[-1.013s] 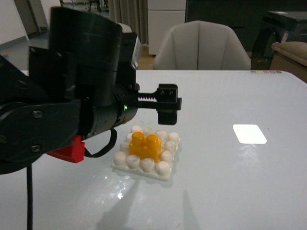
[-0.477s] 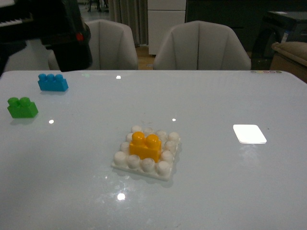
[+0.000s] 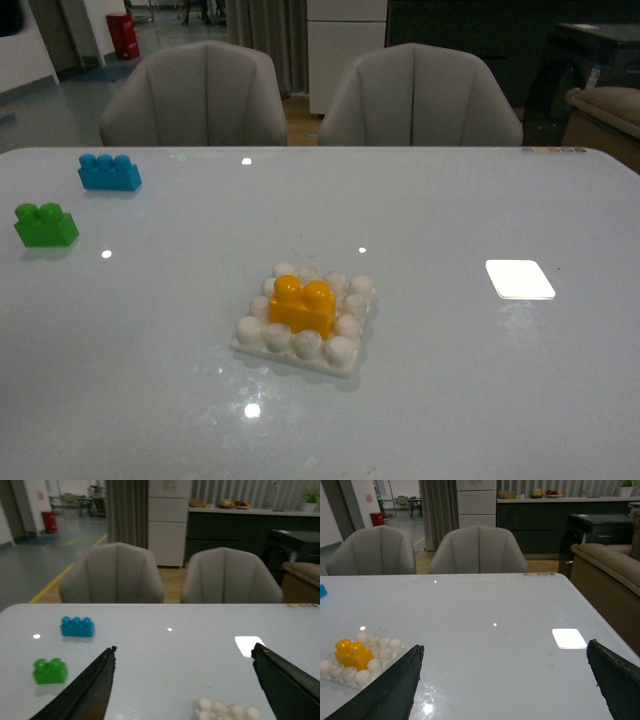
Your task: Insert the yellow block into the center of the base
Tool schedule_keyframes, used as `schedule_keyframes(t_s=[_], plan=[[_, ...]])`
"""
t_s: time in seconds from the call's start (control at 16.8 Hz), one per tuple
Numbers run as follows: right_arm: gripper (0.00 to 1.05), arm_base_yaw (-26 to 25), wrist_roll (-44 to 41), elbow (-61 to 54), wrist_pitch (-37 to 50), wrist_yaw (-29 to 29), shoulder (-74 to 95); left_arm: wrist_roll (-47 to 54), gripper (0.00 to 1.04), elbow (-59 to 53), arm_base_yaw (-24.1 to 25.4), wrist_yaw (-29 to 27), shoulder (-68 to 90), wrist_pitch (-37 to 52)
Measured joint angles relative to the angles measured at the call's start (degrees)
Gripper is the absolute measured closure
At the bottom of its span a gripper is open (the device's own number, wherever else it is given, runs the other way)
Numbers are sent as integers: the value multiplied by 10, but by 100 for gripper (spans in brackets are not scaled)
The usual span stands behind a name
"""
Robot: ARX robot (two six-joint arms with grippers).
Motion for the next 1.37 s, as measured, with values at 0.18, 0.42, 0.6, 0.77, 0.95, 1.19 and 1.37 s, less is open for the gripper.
schedule_keyframes(t_s=[0.18,0.42,0.6,0.77,0.95,1.19,1.37], plan=[[6,0,0,0,0,0,0,22,52,-84,52,21,-55,1],[6,0,0,0,0,0,0,26,103,-177,123,96,-169,-17],[6,0,0,0,0,0,0,27,103,-231,202,183,-283,-80],[6,0,0,0,0,0,0,27,103,-242,215,195,-334,-113],[6,0,0,0,0,0,0,27,103,-264,216,194,-364,-123],[6,0,0,0,0,0,0,27,103,-264,216,194,-429,-177],[6,0,0,0,0,0,0,27,103,-264,216,194,-462,-210]])
